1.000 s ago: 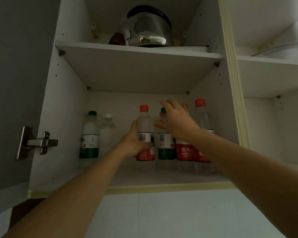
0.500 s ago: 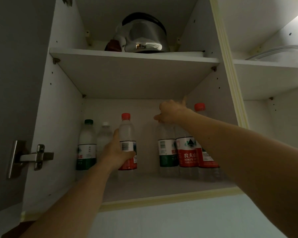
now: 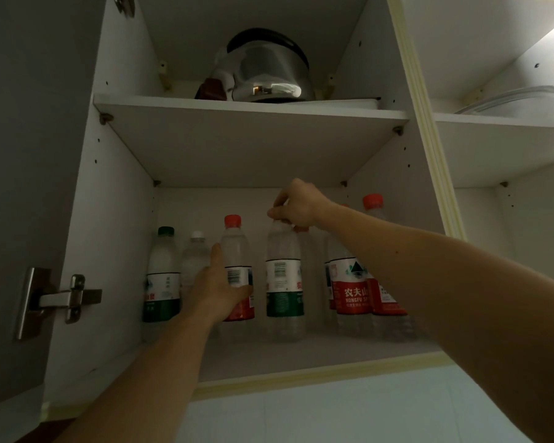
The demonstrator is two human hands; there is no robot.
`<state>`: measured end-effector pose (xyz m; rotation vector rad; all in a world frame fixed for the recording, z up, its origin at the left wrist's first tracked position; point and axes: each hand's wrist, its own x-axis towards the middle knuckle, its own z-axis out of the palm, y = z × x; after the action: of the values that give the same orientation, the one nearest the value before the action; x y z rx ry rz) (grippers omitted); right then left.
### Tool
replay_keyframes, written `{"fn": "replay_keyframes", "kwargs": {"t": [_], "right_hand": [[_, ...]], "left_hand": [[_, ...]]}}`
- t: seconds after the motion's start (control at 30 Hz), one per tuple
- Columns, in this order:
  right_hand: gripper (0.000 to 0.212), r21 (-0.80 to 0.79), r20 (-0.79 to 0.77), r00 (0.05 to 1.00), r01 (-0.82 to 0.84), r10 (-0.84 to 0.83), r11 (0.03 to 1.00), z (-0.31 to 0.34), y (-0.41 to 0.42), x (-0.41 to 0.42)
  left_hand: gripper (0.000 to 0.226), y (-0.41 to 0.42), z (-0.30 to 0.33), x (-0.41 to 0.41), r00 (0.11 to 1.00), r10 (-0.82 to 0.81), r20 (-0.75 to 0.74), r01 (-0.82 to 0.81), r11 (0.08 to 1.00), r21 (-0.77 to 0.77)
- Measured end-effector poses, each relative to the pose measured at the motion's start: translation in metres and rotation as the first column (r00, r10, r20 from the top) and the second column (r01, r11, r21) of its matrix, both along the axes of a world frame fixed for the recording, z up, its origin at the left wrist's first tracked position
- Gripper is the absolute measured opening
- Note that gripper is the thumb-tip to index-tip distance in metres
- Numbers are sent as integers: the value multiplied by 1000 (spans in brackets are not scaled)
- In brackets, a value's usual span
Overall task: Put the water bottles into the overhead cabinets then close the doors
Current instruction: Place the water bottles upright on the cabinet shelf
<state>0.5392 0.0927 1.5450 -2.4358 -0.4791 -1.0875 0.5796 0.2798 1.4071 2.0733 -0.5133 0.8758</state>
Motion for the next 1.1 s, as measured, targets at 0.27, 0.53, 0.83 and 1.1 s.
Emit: {"fn": "replay_keyframes", "kwargs": {"t": [0.27, 0.53, 0.83, 1.1], "right_hand": [[32, 82, 69, 987, -152, 147, 985, -22, 22, 16], [72, 306, -327, 889, -221, 321, 926, -62, 2, 6], [47, 339, -411, 857, -173, 311, 925, -85, 9, 21], [49, 270, -494, 843, -84, 213, 959, -77, 29, 33]], "left_hand": [[105, 1, -1, -3, 999, 34, 18, -34, 999, -21], [92, 5, 0, -1, 998, 68, 17, -68, 997, -29], [84, 7, -1, -3, 992, 120, -22, -121, 992, -33], [132, 22, 19, -5, 980, 175, -95, -144, 953, 267]]}}
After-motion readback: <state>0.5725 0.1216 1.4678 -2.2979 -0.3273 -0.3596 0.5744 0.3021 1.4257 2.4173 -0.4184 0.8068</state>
